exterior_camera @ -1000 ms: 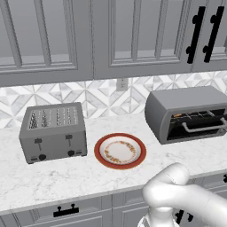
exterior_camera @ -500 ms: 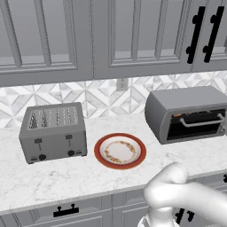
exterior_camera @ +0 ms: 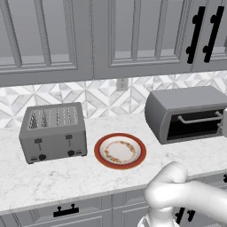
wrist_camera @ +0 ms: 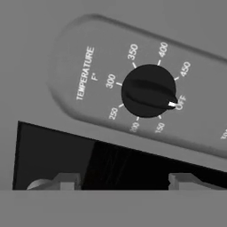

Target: Pick up the kebab skewer and baguette bread, and place them inside the toaster oven. Close the toaster oven door and start by setting the timer.

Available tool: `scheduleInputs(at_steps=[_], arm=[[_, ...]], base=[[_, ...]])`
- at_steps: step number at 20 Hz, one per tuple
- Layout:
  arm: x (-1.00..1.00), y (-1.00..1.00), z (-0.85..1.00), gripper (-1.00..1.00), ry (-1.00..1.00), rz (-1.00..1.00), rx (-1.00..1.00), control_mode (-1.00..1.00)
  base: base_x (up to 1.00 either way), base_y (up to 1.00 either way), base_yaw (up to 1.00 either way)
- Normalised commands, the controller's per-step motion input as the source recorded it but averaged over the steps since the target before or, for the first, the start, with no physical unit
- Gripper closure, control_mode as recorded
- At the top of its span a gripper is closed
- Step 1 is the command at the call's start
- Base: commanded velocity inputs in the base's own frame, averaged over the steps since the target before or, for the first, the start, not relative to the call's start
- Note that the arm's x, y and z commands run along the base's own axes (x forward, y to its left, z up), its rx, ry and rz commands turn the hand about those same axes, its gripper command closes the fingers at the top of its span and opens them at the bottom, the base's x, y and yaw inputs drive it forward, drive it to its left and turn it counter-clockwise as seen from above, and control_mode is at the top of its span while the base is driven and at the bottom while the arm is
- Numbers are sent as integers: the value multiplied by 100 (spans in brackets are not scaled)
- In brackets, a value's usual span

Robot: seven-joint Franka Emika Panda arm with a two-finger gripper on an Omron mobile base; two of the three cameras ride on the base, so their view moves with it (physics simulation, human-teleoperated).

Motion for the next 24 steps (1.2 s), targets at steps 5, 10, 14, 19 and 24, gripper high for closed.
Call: scheduleInputs(at_steps=[5,10,14,19,24], arm=[[33,34,0,-100,4,0,5,-100],[11,8,0,-100,1,0,1,-100],[-2,-18,0,-100,0,-5,0,-100],[0,-14,2,-100,0,-1,-3,-100],[-19,-16,-7,-100,-10,0,-14,-100]], base=[[0,0,0],[0,0,0],[0,0,0],[0,0,0],[0,0,0]])
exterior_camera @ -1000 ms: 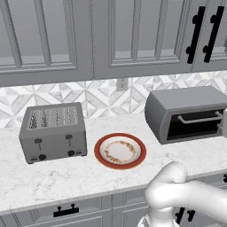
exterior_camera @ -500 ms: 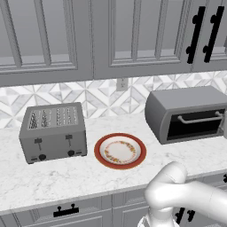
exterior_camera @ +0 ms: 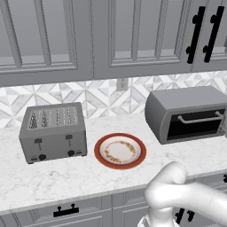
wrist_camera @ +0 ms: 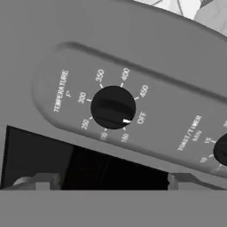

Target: Pick up the kebab skewer and baguette bread, and place them inside the toaster oven. Close the toaster oven door and start by setting the timer.

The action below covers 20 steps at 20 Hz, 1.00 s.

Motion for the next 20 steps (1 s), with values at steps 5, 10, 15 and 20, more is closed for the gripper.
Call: scheduleInputs(at_steps=[5,10,15,20], arm=[[-61,-7,-4,-100,-10,-1,-18,-100],[-45,-14,-9,-100,-14,-2,-21,-100],[-21,-6,-25,-100,-24,0,-31,-100],[-9,0,-28,-100,-24,0,-32,-100]], base=[[0,0,0],[0,0,0],[0,0,0],[0,0,0]])
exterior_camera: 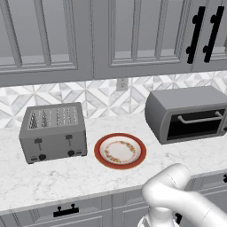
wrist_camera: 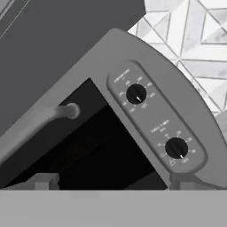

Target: Pick up the kebab skewer and baguette bread, and place them inside the toaster oven. Close the toaster oven door and start by setting the timer.

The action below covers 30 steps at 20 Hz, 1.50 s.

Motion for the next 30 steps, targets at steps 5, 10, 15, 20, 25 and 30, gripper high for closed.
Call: scheduleInputs(at_steps=[5,10,15,20,25,30], arm=[[-3,0,-24,-100,-17,0,-28,-100],[0,0,-9,-100,-7,0,-27,-100],[0,-6,0,-100,0,0,-19,-100],[8,-19,0,-100,0,0,-15,-100],[40,-16,0,-100,0,-7,-1,-100],[37,-27,0,-100,0,-23,0,-100]], base=[[0,0,0],[0,0,0],[0,0,0],[0,0,0],[0,0,0],[0,0,0]])
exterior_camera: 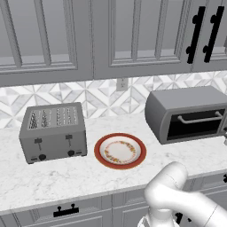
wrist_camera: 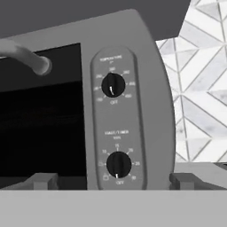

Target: Pick up the kebab skewer and baguette bread, and place them inside the toaster oven. Close the toaster oven door and start by setting the timer.

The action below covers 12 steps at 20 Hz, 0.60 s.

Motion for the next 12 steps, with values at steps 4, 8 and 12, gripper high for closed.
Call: scheduleInputs(at_steps=[4,8,12], arm=[[16,-28,0,-100,1,-13,0,-100],[2,2,0,-100,2,-1,0,-100],[0,15,0,-100,0,0,0,-100]], base=[[0,0,0],[0,0,0],[0,0,0]])
